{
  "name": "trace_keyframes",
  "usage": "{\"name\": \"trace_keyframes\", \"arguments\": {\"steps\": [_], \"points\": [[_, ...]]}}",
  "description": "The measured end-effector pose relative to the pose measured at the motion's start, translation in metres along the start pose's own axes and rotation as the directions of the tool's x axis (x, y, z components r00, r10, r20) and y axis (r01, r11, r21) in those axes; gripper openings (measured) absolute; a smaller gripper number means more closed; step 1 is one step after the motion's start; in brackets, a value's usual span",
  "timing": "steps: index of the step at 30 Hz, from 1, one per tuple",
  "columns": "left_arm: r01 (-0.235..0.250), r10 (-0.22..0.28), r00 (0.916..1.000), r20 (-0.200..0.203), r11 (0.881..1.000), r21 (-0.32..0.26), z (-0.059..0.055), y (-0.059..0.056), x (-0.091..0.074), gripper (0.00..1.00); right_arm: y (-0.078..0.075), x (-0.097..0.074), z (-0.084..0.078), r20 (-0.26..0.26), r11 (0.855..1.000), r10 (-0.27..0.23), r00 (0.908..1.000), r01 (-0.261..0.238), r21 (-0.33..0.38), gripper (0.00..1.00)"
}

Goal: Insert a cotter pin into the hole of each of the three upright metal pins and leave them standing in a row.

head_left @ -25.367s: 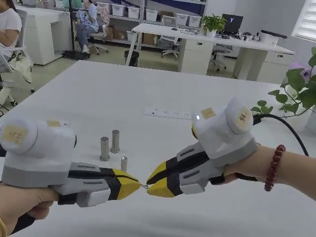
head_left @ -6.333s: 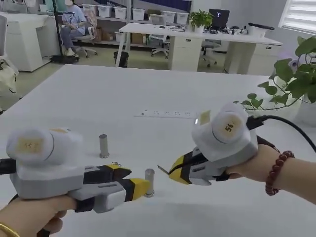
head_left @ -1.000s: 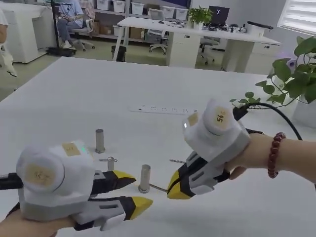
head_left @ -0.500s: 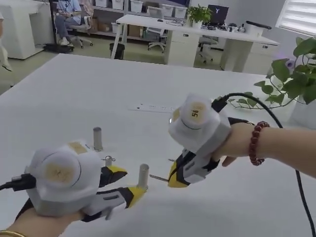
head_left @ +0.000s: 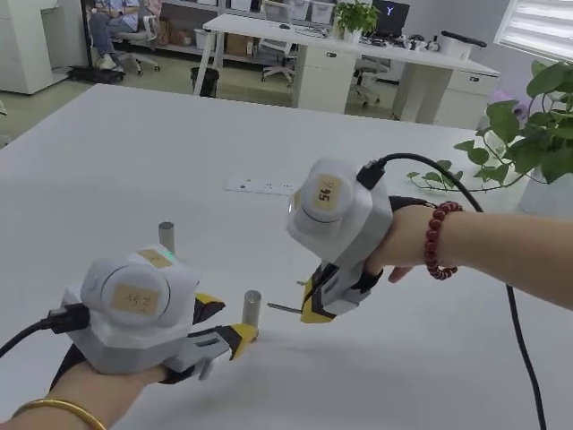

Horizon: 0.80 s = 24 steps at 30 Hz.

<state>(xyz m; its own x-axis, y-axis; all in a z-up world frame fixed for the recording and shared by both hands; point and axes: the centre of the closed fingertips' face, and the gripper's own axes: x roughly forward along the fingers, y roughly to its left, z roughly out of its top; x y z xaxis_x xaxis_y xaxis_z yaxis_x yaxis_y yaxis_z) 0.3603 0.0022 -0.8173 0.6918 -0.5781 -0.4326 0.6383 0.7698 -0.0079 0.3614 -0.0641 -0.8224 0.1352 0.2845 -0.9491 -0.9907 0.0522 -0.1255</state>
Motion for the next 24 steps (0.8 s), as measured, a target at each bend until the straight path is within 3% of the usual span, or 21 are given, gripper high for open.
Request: {"name": "trace_keyframes", "arguments": {"steps": [8,24], "points": [[-0.002,0.002,1.0,-0.006,1.0,-0.018,-0.002,0.001,0.01,0.27,-0.007,0.006,-0.003,-0.021,1.0,-0.005,0.9998,0.005,0.008,0.03],[0.013,-0.013,0.9999,-0.009,0.998,-0.067,0.0,0.001,0.026,0.18,-0.01,0.011,0.002,-0.012,1.0,0.005,0.9999,-0.005,0.011,0.03]]}}
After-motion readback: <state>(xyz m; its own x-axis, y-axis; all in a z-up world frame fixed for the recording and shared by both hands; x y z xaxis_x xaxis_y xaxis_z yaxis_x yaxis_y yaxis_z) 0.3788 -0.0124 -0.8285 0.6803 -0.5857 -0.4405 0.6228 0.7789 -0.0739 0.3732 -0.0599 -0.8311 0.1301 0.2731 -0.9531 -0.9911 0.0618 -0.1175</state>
